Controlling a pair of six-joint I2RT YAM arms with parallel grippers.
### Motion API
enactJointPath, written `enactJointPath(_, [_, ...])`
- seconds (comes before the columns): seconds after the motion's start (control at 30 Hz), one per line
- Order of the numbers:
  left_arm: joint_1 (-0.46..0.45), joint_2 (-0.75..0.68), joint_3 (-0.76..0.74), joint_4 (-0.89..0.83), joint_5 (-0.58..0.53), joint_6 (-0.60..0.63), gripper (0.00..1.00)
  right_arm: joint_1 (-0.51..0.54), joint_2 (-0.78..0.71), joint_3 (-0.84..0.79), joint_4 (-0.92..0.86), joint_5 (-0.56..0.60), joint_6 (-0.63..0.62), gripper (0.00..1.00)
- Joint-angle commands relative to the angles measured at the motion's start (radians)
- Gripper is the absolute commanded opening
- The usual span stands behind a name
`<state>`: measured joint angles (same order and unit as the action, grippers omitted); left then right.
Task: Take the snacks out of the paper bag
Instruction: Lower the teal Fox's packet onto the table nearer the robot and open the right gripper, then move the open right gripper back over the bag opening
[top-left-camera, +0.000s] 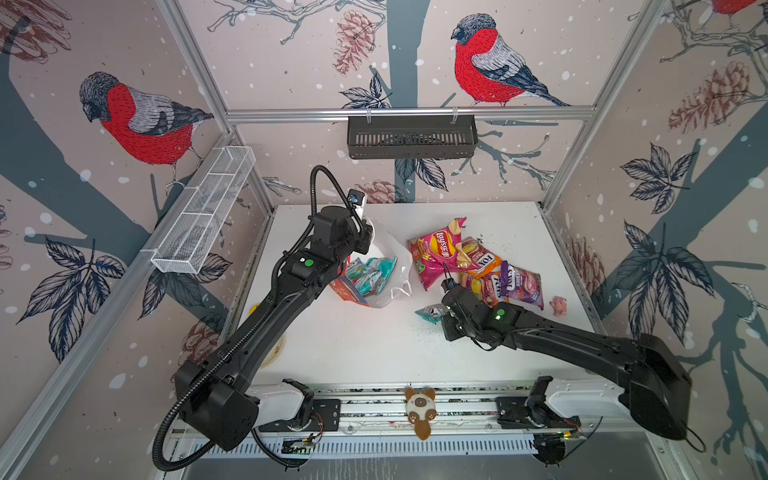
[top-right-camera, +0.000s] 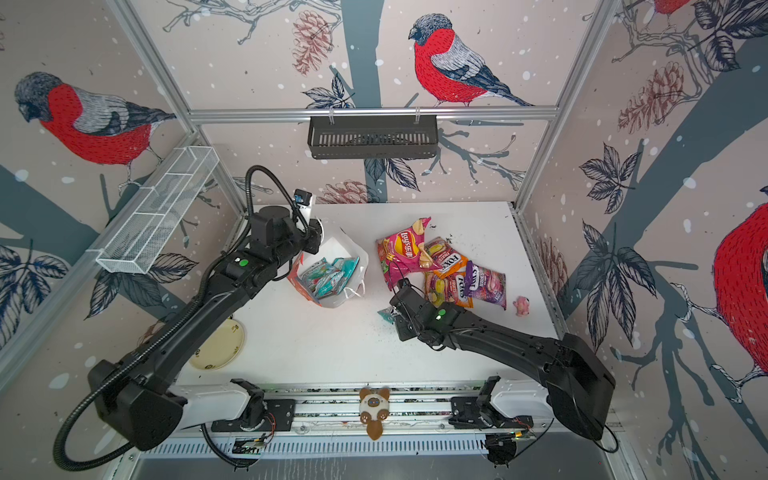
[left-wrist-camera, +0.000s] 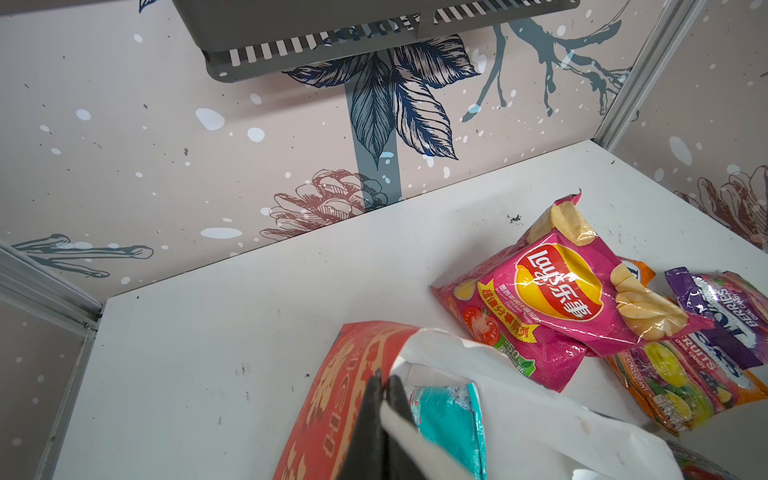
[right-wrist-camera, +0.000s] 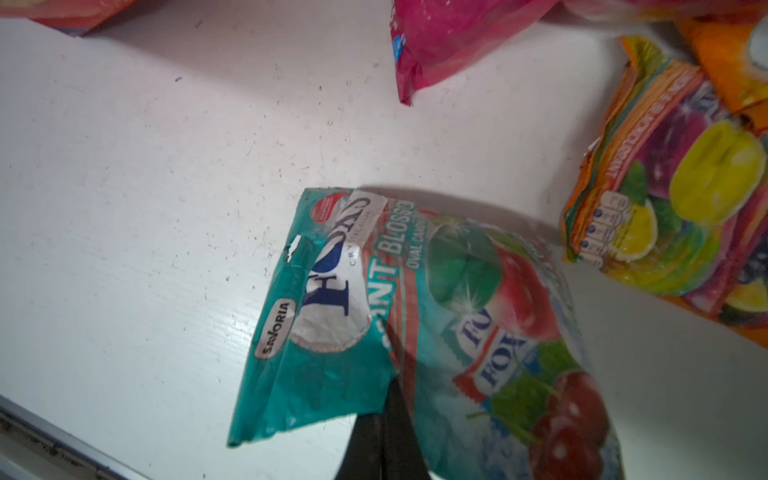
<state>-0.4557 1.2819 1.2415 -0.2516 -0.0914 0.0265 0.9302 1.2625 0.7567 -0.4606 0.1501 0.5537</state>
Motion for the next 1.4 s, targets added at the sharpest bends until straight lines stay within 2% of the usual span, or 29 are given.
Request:
enactJointPath(0.0, [0.0,-0.003,0.0,0.102,0.017,0.007,0.0,0.0,0.025,-0.013,-0.038,-0.082,0.026,0.06])
enactJointPath(0.13, [0.0,-0.007,-0.001,0.103,0.018,0.013,0.0,0.0,0.062,-0.024,-0.031,-0.113,0.051,0.09])
enactJointPath(0.27, [0.0,-0.003,0.0,0.097,0.024,0.016,0.0,-0.03,0.078,-0.033,-0.01,-0.091,0.062,0.15])
enactJointPath(0.47, [0.0,-0.004,0.001,0.096,0.028,0.019,0.0,-0.07,0.092,-0.011,-0.006,-0.102,0.049,0.36])
enactJointPath(0.63, [0.0,-0.002,-0.003,0.095,0.051,0.027,0.0,-0.103,0.01,0.055,-0.018,-0.121,0.012,0.45])
enactJointPath(0.8, [-0.001,-0.023,-0.032,0.128,0.112,0.035,0.0,-0.184,-0.109,0.151,-0.023,-0.148,-0.018,0.51])
enactJointPath(0.93, [-0.004,-0.026,-0.041,0.122,0.137,0.041,0.0,-0.193,-0.188,0.216,0.092,-0.165,-0.051,0.47])
enactJointPath(1.03, [-0.013,-0.023,-0.049,0.116,0.144,0.035,0.0,-0.192,-0.185,0.285,0.186,-0.22,-0.068,0.32])
enactJointPath(1.1, [-0.026,-0.024,-0.059,0.124,0.147,0.029,0.0,-0.168,-0.132,0.363,0.2,-0.253,-0.092,0.24])
enactJointPath(1.2, [-0.05,-0.021,-0.063,0.127,0.133,0.023,0.0,-0.094,-0.037,0.475,0.183,-0.266,-0.147,0.19])
enactJointPath(1.37, [-0.091,-0.011,-0.06,0.127,0.108,0.014,0.0,-0.01,0.12,0.575,0.12,-0.304,-0.216,0.17])
